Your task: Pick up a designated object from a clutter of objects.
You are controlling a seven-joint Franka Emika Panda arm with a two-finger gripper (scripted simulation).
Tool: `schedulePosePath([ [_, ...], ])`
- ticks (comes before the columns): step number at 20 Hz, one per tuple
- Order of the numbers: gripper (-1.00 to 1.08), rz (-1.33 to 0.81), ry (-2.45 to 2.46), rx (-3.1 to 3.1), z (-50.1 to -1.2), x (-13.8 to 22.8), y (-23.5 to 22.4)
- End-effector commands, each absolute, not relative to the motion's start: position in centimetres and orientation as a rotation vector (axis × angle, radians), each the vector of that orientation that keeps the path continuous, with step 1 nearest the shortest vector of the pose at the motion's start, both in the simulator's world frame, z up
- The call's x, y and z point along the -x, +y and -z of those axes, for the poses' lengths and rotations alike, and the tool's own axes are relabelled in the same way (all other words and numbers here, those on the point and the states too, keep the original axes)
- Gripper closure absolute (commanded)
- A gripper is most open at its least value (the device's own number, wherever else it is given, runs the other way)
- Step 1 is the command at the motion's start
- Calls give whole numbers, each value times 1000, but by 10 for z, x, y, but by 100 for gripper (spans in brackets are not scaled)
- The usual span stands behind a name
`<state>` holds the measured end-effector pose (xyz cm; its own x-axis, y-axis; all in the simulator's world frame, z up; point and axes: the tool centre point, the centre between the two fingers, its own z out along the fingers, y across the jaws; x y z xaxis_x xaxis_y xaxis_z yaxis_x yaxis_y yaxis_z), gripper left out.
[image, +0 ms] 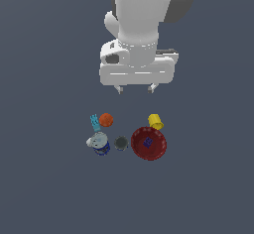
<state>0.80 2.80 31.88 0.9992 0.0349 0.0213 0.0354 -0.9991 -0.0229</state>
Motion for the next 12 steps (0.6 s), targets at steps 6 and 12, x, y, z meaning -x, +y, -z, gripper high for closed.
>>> schedulePosePath([
  [6, -92, 40, -60, 3111, -319, -11, 39],
  [12, -92, 48, -64, 3102, -321, -14, 52],
])
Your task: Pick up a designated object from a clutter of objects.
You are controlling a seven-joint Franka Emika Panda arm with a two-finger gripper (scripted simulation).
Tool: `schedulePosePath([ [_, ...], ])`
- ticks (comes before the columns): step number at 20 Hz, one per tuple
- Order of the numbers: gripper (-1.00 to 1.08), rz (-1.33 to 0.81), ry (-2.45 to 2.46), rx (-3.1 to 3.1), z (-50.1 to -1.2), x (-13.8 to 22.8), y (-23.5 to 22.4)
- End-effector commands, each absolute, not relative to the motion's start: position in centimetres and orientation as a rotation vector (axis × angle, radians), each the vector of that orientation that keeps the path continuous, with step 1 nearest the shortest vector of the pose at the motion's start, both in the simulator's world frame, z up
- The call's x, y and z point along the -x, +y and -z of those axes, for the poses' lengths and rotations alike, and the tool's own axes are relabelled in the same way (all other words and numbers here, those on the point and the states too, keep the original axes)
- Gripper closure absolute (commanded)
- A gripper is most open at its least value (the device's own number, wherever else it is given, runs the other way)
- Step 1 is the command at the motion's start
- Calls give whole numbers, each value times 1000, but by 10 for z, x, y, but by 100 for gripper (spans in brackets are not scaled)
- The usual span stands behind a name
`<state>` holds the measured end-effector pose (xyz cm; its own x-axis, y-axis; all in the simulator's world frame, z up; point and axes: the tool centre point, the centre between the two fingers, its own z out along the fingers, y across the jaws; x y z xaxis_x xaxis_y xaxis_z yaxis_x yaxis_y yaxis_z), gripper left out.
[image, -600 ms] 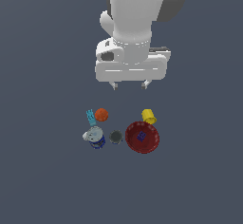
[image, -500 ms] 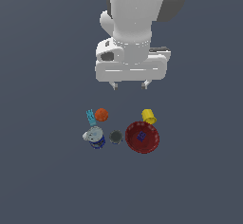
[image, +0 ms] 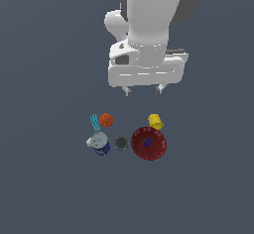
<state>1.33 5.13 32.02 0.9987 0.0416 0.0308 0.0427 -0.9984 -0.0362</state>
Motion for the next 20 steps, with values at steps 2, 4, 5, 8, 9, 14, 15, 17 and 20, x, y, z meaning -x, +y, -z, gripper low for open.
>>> schedulePosePath([
  [2, -92, 47, -64, 3103, -320, -13, 52],
  [4, -92, 46, -66, 3105, -316, -13, 53],
  [5, -92, 46, -67, 3106, -314, -14, 54],
  [8, -92, 44, -73, 3110, -303, -13, 58],
  [9, -92, 43, -75, 3112, -298, -13, 60],
  [14, -92, 36, -94, 3122, -265, -10, 73],
  [15, -92, 34, -100, 3124, -257, -9, 76],
  [17, -92, 31, -112, 3129, -239, -6, 83],
  [20, -92, 25, -136, 3135, -208, 1, 96],
])
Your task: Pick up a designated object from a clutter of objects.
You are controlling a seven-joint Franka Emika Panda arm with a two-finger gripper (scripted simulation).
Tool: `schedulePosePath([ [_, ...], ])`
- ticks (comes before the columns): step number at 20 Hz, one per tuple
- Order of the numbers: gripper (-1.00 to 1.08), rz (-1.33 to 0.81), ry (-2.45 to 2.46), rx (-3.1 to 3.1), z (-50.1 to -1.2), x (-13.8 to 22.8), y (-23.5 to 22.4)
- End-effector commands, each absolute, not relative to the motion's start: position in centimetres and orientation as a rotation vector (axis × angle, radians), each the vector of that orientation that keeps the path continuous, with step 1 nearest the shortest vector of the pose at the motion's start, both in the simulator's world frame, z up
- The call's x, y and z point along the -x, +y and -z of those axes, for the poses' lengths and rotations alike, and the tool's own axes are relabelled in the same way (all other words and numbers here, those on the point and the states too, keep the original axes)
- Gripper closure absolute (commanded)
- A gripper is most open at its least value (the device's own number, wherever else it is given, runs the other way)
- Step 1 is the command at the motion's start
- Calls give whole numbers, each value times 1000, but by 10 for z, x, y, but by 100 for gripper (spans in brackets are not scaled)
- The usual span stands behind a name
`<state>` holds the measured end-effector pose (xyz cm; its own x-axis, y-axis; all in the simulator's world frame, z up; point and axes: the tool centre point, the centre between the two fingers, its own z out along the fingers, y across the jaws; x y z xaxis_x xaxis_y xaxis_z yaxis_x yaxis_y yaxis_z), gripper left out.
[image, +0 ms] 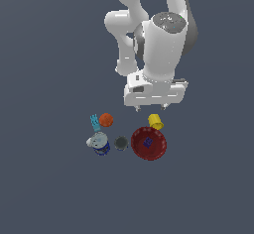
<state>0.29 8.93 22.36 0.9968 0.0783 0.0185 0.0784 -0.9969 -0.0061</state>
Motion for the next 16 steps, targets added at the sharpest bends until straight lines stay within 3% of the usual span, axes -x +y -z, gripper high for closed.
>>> schedulePosePath([
  [1, -92, 23, -145, 3137, -197, 4, 100],
  [8, -92, 11, -203, 3139, -136, 30, 127],
  [16, -92, 2, -241, 3133, -100, 51, 143],
])
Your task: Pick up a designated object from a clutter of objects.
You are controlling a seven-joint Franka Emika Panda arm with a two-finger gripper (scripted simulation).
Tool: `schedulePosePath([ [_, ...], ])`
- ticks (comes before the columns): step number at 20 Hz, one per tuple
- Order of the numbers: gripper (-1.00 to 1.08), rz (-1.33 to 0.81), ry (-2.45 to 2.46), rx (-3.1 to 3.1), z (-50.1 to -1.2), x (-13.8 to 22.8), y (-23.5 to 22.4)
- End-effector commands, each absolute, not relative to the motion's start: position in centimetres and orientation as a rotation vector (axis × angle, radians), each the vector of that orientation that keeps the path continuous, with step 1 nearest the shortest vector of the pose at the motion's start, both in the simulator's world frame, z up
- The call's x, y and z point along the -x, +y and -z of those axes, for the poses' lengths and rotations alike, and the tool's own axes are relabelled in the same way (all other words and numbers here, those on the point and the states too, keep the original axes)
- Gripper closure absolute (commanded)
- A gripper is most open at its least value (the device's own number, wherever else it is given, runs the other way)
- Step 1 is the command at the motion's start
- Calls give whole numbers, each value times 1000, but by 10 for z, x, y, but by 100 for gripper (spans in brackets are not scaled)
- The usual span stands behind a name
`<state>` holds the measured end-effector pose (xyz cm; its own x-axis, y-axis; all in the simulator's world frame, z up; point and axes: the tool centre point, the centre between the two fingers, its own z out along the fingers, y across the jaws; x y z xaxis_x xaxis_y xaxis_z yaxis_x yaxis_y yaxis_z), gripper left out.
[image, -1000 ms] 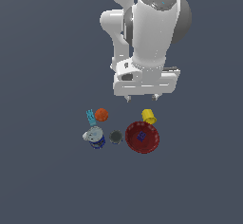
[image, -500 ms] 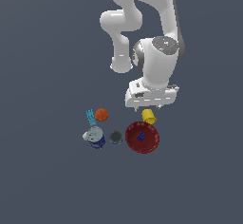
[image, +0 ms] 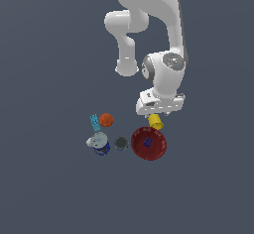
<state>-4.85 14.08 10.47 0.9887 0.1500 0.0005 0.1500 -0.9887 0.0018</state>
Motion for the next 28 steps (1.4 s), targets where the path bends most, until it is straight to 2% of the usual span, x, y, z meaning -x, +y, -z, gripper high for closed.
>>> schedulePosePath([
  [1, -92, -1, 244, -3131, -98, 53, 144],
  [10, -92, 1, 247, -3131, -90, 55, 145],
  [25, -92, 0, 249, -3132, -44, 56, 146],
  [26, 108, 0, 249, -3132, -44, 56, 146],
  [28, 108, 0, 249, -3132, -44, 56, 146],
])
